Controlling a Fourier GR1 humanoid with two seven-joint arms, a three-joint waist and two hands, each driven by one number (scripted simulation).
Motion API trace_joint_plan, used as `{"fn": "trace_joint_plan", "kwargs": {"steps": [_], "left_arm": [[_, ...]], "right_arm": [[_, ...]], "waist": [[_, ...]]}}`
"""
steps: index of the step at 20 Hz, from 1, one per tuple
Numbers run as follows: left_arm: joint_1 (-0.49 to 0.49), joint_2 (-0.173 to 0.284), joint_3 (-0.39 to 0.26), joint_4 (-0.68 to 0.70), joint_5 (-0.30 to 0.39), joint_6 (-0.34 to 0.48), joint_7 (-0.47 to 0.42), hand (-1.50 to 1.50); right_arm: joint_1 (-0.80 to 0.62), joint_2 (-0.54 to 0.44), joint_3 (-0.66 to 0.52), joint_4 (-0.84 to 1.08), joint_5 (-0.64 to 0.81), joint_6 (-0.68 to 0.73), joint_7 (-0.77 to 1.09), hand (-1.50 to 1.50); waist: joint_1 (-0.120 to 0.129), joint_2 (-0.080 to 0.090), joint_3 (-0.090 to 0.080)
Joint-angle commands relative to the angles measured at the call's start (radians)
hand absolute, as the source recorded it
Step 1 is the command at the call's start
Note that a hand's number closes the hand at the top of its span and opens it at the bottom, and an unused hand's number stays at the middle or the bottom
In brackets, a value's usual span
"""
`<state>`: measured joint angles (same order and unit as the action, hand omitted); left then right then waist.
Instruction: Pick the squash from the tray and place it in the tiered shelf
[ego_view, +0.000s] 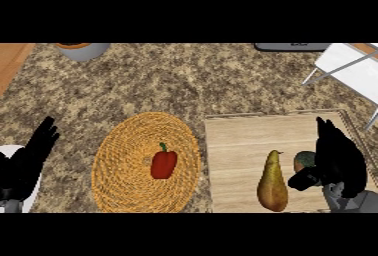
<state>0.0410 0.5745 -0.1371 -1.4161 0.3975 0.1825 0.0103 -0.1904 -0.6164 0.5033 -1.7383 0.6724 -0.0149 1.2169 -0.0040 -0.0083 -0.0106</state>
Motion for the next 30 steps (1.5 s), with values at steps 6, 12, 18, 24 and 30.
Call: {"fn": "trace_joint_plan", "kwargs": {"steps": [6, 12, 18, 24, 30], "left_arm": [[-0.002, -0.031, -0.018, -0.005, -0.027, 0.021, 0.005, 0.0], [-0.001, -0.025, -0.002, -0.025, -0.02, 0.013, 0.02, 0.0], [-0.046, -0.043, 0.018, 0.055, -0.032, -0.001, -0.008, 0.0], [-0.03, -0.043, 0.016, 0.014, -0.039, -0.008, 0.031, 0.0], [-0.012, -0.055, 0.042, 0.078, -0.049, -0.056, -0.05, 0.0]], "right_arm": [[-0.069, 0.004, -0.05, -0.059, -0.078, 0.327, 0.27, -1.5], [0.007, -0.023, -0.081, -0.081, -0.092, 0.361, 0.27, -1.5], [0.027, -0.019, -0.106, -0.085, -0.066, 0.372, 0.255, -1.5], [-0.023, 0.037, -0.128, -0.072, -0.038, 0.413, 0.269, -1.5], [0.074, 0.075, -0.139, -0.046, 0.031, 0.358, 0.193, -1.5]], "waist": [[0.003, 0.002, 0.005], [-0.006, 0.001, 0.007], [-0.01, 0.007, 0.008], [0.01, 0.007, 0.009], [0.002, 0.007, 0.009]]}}
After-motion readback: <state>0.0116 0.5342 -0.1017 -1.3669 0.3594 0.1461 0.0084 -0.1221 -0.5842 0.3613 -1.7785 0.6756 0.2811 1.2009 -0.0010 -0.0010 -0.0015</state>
